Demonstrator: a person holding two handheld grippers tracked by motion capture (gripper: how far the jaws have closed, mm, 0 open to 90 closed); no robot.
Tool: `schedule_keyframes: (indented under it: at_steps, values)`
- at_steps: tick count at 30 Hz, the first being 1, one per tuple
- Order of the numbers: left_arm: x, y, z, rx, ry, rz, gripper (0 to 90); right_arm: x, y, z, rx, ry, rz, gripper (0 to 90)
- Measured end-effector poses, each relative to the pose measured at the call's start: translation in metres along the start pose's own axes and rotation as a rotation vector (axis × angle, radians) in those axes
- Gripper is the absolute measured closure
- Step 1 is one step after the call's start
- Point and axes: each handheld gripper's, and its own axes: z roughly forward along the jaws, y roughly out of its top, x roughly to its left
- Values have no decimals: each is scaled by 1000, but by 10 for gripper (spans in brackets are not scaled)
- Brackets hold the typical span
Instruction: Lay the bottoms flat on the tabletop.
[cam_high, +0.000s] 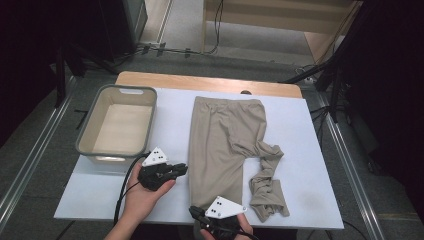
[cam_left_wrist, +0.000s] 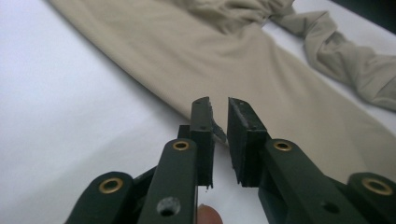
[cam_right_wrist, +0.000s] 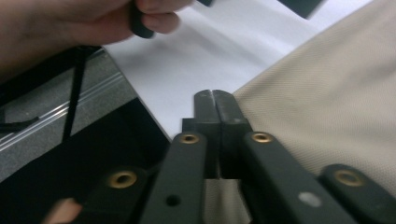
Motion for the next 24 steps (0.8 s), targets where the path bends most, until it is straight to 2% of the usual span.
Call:
schedule_keyframes:
  at_steps: [2,3,6,9,11,13,15,17,21,23,24]
  values:
    - [3,-4,2,14,1,-8,756,-6,-5,0,21,6,17,589]
    - [3,-5,3,17,1,-11,743,-11,-11,-4,17,-12,20,564]
    - [2,-7,6,30,-6,-13,700,-24,-22,-20,6,-30,28,541]
    - [-4,-11,9,44,-18,-26,657,-42,-28,-41,-6,-111,29,540]
    - [-10,-16,11,70,-13,-18,611,-54,-33,-52,1,-184,31,536]
    - [-16,-21,10,91,-14,-6,581,-62,-38,-58,24,-225,35,520]
    - [-22,-27,9,106,1,-13,536,-70,-45,-61,54,-242,49,497]
    - [-29,-32,7,93,19,-12,506,-73,-51,-61,71,-265,52,493]
    - [-43,-36,8,101,49,39,491,-73,-56,-58,82,-247,56,506]
    - [-47,-36,10,102,83,65,530,-71,-57,-54,92,-225,61,533]
    - [-49,-36,11,99,88,68,556,-67,-59,-51,77,-253,53,561]
